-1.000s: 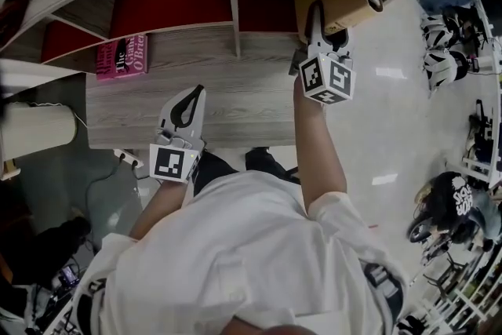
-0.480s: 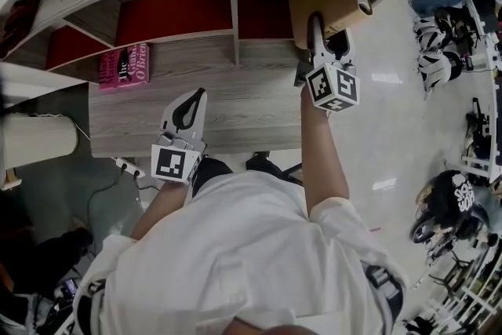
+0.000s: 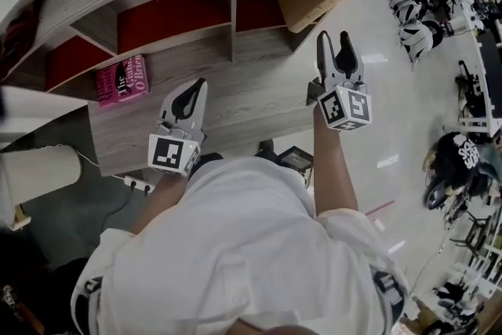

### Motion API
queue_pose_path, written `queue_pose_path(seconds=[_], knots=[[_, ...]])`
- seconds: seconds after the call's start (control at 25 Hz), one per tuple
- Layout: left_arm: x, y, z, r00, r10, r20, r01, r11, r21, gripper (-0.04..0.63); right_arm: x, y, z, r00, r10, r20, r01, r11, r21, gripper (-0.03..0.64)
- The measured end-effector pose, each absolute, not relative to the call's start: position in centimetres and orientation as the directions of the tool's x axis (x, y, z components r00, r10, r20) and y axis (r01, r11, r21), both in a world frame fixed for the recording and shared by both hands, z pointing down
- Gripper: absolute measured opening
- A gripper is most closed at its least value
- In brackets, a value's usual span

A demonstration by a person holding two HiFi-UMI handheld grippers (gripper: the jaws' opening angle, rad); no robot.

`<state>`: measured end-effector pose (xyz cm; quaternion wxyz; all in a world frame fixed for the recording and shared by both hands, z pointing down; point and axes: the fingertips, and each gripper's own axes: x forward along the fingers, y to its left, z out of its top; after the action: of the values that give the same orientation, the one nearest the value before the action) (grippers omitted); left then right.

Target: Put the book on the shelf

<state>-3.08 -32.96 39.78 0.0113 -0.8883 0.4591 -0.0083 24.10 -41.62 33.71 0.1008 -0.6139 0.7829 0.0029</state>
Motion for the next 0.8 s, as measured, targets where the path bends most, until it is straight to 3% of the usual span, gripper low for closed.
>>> queue_pose_path(seconds=[0.36,0.8], knots=[[-8.9,-31.7,39.5,0.69,-0.723,-0.04,-0.724,-0.69,-0.025,0.012,18.0,-29.0,32.0,-0.227,-0.962,-0.154,-0.974,0.226,0.023,0.038],[-11.9,-26.6,39.6,0.738,-0.67,-0.087,-0.669,-0.742,0.045,0.012,11.3,-15.8,33.6,-0.279,-0.959,-0.058,-0.957,0.272,0.105,0.021]])
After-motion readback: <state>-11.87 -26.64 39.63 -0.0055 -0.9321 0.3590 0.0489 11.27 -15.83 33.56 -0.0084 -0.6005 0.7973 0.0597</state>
